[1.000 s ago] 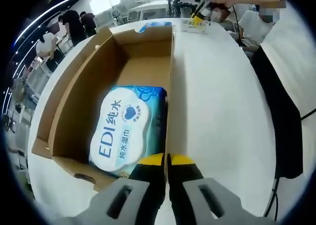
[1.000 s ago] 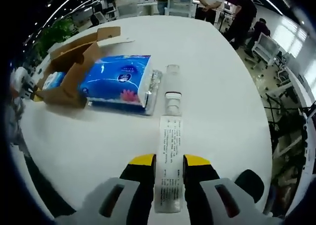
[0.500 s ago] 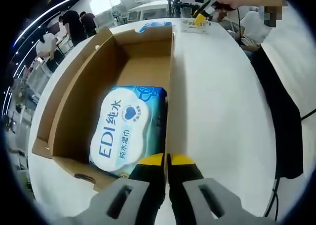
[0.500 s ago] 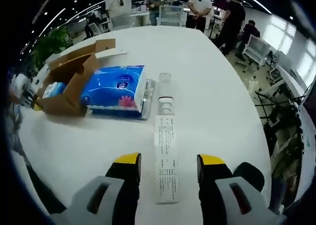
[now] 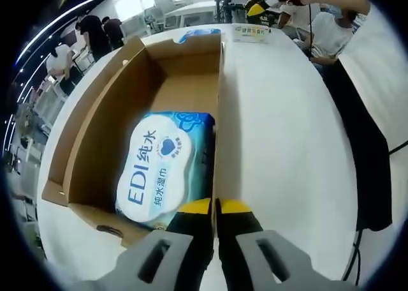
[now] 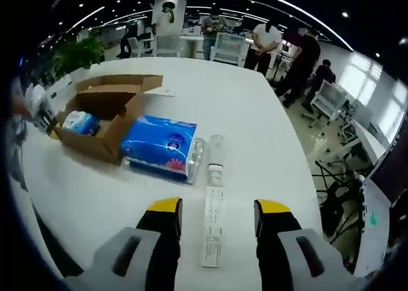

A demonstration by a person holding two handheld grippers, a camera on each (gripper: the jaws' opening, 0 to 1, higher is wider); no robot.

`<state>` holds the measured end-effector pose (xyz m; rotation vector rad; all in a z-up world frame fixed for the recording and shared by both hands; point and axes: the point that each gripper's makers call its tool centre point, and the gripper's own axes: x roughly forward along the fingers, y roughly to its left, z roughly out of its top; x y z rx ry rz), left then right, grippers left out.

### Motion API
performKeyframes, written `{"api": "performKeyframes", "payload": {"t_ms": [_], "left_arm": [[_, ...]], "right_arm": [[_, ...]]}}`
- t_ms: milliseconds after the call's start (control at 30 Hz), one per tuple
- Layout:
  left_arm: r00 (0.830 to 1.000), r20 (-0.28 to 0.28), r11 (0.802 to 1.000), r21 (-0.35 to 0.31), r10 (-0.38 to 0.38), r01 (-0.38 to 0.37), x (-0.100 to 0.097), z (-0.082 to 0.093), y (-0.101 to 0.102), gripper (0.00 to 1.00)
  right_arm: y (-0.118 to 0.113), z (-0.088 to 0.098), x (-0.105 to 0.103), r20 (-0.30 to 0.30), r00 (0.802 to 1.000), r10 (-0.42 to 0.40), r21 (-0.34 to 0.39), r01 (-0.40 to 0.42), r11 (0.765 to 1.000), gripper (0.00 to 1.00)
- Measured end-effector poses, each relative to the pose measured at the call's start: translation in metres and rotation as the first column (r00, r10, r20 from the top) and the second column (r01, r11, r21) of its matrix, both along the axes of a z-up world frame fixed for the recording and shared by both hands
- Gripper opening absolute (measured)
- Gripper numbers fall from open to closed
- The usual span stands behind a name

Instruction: Operate the shoe box by opening the lid, removing the specified soft item, and placing it in the target area until the item is outside and the box remains undamaged.

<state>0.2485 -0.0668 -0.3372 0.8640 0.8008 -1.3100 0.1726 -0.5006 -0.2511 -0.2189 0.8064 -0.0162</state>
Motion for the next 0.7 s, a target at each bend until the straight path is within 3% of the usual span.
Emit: {"api": "performKeyframes", "payload": {"t_ms": [200,333,400,600,700], "left_arm": [[1.000,-0.003,1.000,0.000,-0.001,0.001,0.000,0.000,0.000,0.01],[1.000,0.003,1.000,-0.003,-0.005,0.005,0.000,-0.001,0.001,0.01],[1.000,0.002,1.000,-0.003,-0.005,0.005,0.000,0.000,0.000,0.01],[1.000,-0.007,1.000,0.001,-0.005,0.005,0.000,0.000,0.000,0.01],[1.000,0.005,1.000,0.000,-0.018,0.018,0.000,-0.001,0.000,0.01]], "right_arm": [[0.021,0.014,0.011,-0.006,0.995,0.095,0.002,-0.095,0.995,0.53],[0.048,0.029,0.027,0.018,0.977,0.210,0.017,-0.211,0.977,0.51],[0.064,0.035,0.036,0.011,0.958,0.288,-0.003,-0.288,0.958,0.51],[0.080,0.043,0.055,0.016,0.951,0.307,-0.002,-0.307,0.952,0.49],[0.088,0.045,0.058,-0.006,0.935,0.356,-0.028,-0.356,0.934,0.48]]}}
